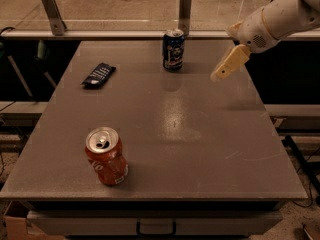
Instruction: Knock pepsi can over
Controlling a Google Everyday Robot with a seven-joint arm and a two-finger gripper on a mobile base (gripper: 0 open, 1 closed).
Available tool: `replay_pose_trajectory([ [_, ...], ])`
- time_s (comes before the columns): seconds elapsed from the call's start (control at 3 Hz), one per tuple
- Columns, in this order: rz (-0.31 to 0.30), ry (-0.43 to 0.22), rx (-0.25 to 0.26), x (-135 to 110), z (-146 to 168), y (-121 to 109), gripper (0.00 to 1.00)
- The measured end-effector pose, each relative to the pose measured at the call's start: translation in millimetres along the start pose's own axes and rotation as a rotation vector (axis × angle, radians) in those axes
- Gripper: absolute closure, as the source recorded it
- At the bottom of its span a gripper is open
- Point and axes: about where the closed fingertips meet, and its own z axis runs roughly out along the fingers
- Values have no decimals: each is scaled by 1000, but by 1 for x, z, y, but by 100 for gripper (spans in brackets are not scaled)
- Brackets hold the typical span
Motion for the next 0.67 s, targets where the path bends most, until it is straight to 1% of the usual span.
replay_pose_trajectory([
  [0.33, 80, -93, -26, -8, 32, -17, 0],
  [0.67, 143, -196, -76, -26, 62, -26, 0],
])
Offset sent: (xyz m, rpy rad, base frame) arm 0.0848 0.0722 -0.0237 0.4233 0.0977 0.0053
